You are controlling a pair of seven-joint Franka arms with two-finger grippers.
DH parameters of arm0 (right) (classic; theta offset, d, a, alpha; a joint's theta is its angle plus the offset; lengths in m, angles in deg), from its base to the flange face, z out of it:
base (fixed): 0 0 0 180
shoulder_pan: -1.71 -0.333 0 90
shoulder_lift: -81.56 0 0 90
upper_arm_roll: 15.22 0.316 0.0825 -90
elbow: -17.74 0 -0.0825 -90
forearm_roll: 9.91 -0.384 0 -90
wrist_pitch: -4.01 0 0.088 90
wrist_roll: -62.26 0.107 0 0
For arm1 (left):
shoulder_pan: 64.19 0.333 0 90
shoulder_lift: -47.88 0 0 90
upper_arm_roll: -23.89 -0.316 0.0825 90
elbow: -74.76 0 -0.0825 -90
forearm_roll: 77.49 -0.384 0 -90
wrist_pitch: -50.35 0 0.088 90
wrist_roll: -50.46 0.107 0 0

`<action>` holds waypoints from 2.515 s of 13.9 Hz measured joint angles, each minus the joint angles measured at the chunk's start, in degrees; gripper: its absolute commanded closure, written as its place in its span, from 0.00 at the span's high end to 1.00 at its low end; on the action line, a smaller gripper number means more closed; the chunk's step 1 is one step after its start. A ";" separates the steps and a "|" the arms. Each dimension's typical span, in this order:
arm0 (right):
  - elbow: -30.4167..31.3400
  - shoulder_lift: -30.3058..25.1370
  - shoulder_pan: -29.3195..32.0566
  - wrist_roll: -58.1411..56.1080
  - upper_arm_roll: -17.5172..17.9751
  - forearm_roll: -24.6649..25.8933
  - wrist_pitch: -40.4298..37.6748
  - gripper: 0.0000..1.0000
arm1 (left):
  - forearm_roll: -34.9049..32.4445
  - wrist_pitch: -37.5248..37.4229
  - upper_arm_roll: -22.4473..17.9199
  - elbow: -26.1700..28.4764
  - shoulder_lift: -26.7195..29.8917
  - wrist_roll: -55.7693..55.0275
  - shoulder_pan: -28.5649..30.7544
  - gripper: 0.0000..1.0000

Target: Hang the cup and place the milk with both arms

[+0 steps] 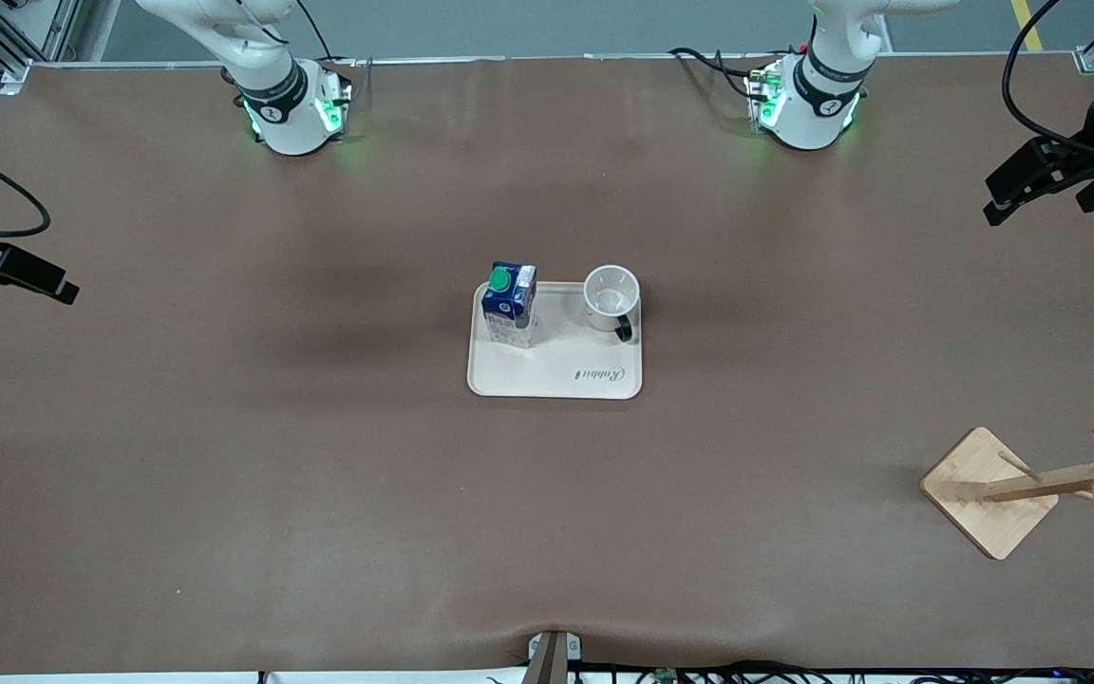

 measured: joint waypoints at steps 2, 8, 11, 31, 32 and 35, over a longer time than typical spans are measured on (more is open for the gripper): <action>0.00 0.00 0.00 0.00 0.00 0.00 0.00 1.00 | 0.00 -0.25 0.00 0.00 0.00 0.00 0.00 1.00; -0.01 0.00 -0.54 0.00 0.03 0.28 0.00 1.00 | 0.00 -0.79 0.48 0.20 -0.63 0.07 -0.33 1.00; -0.03 0.00 -0.73 0.00 0.03 0.32 0.00 1.00 | 0.20 -1.89 1.83 1.32 -2.67 0.27 -0.47 1.00; -0.06 0.88 -1.83 1.49 -0.15 1.73 0.14 1.00 | 5.44 43.47 26.62 32.70 -14.79 -42.33 -5.18 0.81; -0.06 0.91 -1.80 1.50 -0.21 1.73 0.13 1.00 | 4.30 45.76 26.62 32.90 -17.11 -45.25 -6.47 0.78; -0.06 0.99 -1.81 1.50 -0.24 1.74 0.09 1.00 | -1.15 50.52 26.62 33.09 -23.51 -53.46 -9.11 0.68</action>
